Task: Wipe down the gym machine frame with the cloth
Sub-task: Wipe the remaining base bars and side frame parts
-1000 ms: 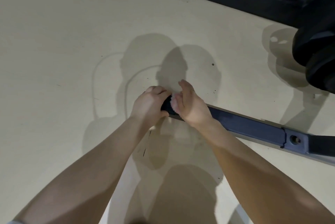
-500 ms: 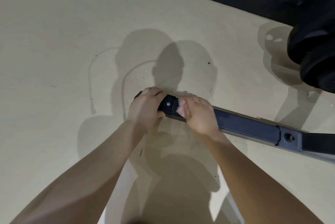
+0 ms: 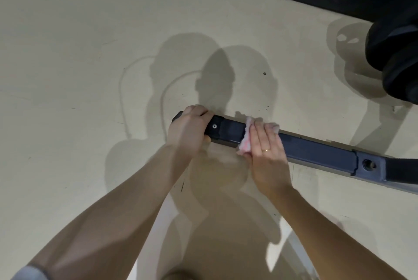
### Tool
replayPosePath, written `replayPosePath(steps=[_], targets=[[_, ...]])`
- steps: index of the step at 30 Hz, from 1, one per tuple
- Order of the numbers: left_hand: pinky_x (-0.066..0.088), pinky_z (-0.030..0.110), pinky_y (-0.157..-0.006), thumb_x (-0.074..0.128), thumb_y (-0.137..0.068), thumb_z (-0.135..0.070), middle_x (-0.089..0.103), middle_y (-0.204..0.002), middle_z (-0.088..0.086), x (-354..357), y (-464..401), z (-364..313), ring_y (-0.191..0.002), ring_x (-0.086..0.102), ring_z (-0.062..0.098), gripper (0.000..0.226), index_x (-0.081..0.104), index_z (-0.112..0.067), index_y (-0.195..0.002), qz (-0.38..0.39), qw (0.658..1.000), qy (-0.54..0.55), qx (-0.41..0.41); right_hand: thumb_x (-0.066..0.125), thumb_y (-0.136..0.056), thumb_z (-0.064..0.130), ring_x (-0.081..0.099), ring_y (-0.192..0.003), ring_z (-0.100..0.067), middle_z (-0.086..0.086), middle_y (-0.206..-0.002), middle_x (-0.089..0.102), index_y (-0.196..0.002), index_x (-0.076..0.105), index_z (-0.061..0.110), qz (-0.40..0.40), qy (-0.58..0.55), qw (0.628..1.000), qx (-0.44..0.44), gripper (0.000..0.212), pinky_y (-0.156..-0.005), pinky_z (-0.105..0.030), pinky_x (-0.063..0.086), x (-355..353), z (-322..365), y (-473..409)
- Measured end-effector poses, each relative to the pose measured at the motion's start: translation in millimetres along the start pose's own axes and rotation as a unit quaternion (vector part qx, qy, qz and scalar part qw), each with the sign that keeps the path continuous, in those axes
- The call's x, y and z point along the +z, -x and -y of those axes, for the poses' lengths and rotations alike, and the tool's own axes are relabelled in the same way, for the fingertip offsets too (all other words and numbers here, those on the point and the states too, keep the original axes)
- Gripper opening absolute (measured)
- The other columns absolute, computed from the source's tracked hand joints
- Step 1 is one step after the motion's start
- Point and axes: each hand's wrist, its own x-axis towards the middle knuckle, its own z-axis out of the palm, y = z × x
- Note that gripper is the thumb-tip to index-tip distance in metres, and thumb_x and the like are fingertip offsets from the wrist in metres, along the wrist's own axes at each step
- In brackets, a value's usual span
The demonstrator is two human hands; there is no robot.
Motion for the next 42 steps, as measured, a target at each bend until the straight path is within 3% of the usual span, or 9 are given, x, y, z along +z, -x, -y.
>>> replayPosePath(steps=[9,13,17,22,26,30,34,38,42], targets=[[0.039,0.03,-0.092,0.064,-0.085,-0.015,0.043,-0.14,-0.006,3,5,-2,-0.133,0.03,0.013,0.055,0.047,-0.021,-0.136,-0.016,1.0,-0.003,0.001,0.043,-0.095,0.008,0.052,-0.126,-0.025,-0.011,-0.134,0.056,-0.136,0.051,0.006,-0.067,-0.025,0.997,-0.002,0.042,-0.106,-0.036,0.042,6,40,-13],[0.038,0.029,-0.093,0.059,-0.088,-0.01,0.039,-0.143,-0.002,5,9,-7,-0.134,0.027,0.015,0.057,0.04,-0.018,-0.141,-0.026,0.999,-0.025,0.004,0.051,-0.086,-0.003,0.045,-0.131,-0.035,-0.022,-0.14,0.047,-0.138,0.043,-0.004,-0.012,0.011,0.994,0.104,0.052,-0.112,-0.043,0.033,10,-31,39],[0.03,0.027,-0.101,0.053,-0.091,-0.01,0.033,-0.147,0.001,11,12,-10,-0.137,0.023,0.018,0.058,0.031,-0.013,-0.145,-0.039,0.997,-0.067,0.018,0.052,-0.091,0.007,0.051,-0.126,-0.024,-0.015,-0.132,0.053,-0.131,0.051,0.002,-0.05,-0.105,0.98,0.161,0.041,-0.11,-0.03,0.035,1,14,1],[0.007,0.032,-0.117,0.041,-0.093,-0.005,0.016,-0.157,0.003,23,18,-23,-0.145,0.009,0.021,0.064,0.014,-0.013,-0.15,-0.052,0.995,-0.079,-0.014,0.031,-0.091,0.01,0.009,-0.147,-0.021,-0.004,-0.158,0.018,-0.151,0.017,0.011,0.038,-0.122,0.991,-0.049,0.062,-0.12,-0.037,0.005,4,25,-7],[0.007,0.035,-0.117,0.042,-0.088,0.001,0.009,-0.158,0.007,30,25,-34,-0.145,0.006,0.023,0.074,0.008,-0.017,-0.151,-0.047,0.996,-0.071,0.04,0.042,-0.083,-0.005,0.014,-0.146,-0.024,-0.01,-0.157,0.022,-0.15,0.022,0.006,0.003,-0.106,0.986,0.133,0.071,-0.12,-0.042,0.012,8,-57,45],[0.011,0.038,-0.117,0.041,-0.086,0.005,0.005,-0.157,0.017,41,24,-52,-0.144,0.007,0.032,0.083,-0.001,-0.024,-0.151,-0.051,0.995,-0.068,0.052,0.045,-0.08,0.009,0.008,-0.147,-0.029,-0.015,-0.157,0.015,-0.15,0.013,0.001,0.01,-0.132,0.957,0.256,0.077,-0.12,-0.041,0.004,5,-67,54],[0.008,0.044,-0.116,0.047,-0.092,-0.014,-0.006,-0.157,0.016,53,23,-62,-0.143,0.0,0.038,0.079,-0.005,-0.024,-0.151,-0.034,0.992,-0.121,-0.007,0.044,-0.083,0.018,-0.007,-0.147,-0.023,-0.011,-0.159,0.006,-0.151,0.007,0.005,0.028,-0.142,0.984,0.105,0.079,-0.12,-0.036,-0.006,2,-18,32],[0.008,0.042,-0.116,0.055,-0.093,-0.026,0.006,-0.157,0.013,51,14,-58,-0.143,0.006,0.034,0.077,0.005,-0.017,-0.151,-0.056,0.988,-0.141,-0.028,0.041,-0.098,0.034,0.006,-0.147,-0.018,-0.004,-0.158,0.019,-0.15,0.023,0.011,0.022,-0.14,0.989,0.038,0.06,-0.119,-0.034,-0.001,5,-45,32],[0.015,0.044,-0.115,0.057,-0.091,-0.037,0.017,-0.156,0.011,54,17,-56,-0.143,0.009,0.036,0.073,0.018,-0.02,-0.15,-0.034,0.991,-0.124,-0.019,0.033,-0.096,0.041,0.034,-0.137,-0.031,-0.016,-0.143,0.044,-0.141,0.04,0.001,-0.02,-0.129,0.974,0.185,0.061,-0.117,-0.043,0.015,3,-74,37]])
